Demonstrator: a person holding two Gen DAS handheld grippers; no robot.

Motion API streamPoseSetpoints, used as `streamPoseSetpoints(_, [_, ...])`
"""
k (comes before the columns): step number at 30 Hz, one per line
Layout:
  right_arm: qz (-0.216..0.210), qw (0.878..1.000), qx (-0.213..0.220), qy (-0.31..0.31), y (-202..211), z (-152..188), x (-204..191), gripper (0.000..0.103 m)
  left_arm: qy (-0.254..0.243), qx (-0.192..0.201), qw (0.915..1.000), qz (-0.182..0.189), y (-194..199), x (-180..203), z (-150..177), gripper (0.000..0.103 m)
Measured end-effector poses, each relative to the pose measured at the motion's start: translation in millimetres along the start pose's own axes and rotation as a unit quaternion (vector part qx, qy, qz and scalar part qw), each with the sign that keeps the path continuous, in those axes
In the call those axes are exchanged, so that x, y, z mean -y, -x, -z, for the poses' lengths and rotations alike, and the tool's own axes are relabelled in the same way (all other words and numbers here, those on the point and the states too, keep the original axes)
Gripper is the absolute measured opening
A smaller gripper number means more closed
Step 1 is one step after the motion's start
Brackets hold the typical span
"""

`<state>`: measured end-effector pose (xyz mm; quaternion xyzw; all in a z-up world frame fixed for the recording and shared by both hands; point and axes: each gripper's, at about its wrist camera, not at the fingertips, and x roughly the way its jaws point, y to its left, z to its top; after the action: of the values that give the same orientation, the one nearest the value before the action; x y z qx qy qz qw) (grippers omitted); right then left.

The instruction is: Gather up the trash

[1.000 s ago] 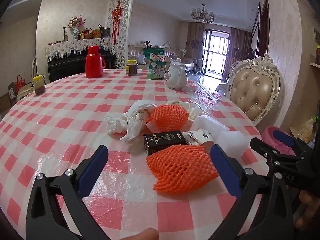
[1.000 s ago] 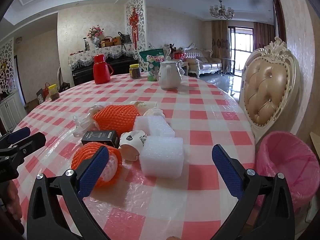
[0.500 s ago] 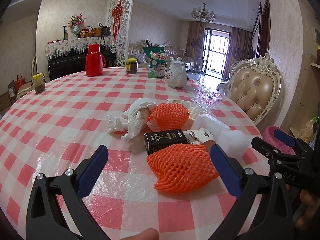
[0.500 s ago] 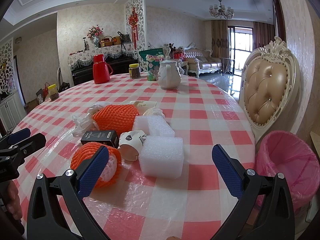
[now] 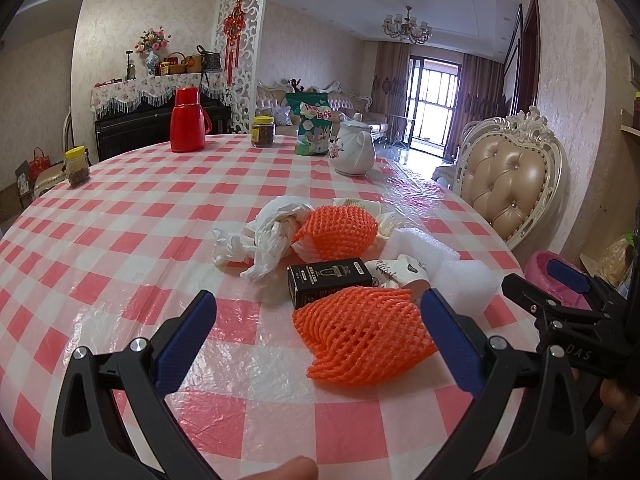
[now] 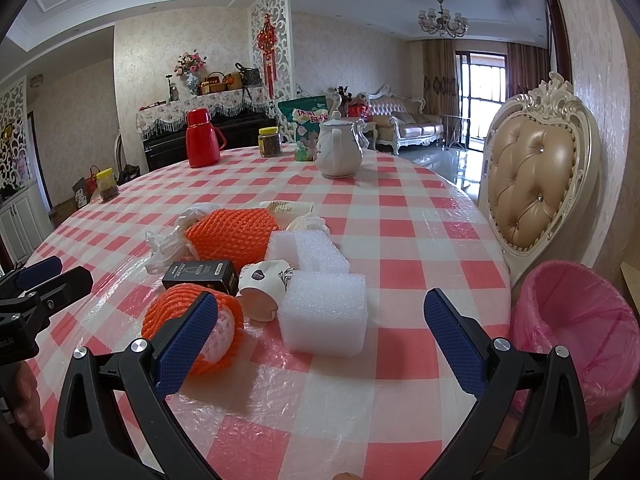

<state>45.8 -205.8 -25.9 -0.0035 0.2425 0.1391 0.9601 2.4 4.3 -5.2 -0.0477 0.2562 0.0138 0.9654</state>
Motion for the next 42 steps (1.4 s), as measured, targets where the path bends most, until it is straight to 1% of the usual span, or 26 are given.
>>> streamPoseSetpoints(42, [-0.002,1.0,-0.003,-0.002,-2.0,1.4,-0.1,0.097,0.001,-0.002,1.0,0.0,-0.3,-1.2,2.0,0.099])
